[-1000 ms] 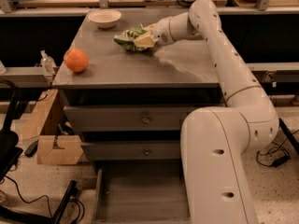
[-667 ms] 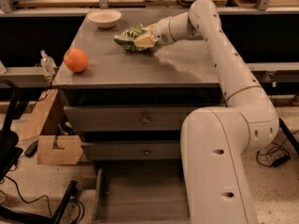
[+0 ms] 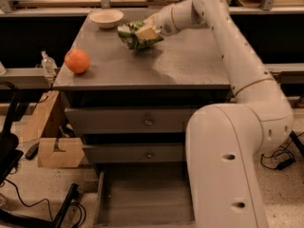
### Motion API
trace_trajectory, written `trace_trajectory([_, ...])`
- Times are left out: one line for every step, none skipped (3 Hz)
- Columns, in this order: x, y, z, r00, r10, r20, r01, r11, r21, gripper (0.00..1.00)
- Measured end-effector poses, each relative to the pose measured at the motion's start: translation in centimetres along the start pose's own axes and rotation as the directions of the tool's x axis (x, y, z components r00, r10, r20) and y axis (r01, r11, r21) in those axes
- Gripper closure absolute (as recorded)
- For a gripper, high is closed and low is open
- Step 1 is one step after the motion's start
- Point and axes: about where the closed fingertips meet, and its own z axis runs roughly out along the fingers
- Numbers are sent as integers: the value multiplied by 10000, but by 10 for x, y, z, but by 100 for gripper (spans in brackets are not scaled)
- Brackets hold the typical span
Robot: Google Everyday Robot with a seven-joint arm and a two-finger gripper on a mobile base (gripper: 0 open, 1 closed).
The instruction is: Place green jalapeno chip bag into bottom drawer
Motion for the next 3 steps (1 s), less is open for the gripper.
trace_trajectory([-79,7,-56,9873,-1576,-218,1586,9859,529,100])
trace_trajectory([-134,21,-104,9660,-2567,-306,2585,9611,975,100])
trace_trajectory([-134,21,-104,9660,-2567,-306,2585,9611,974,100])
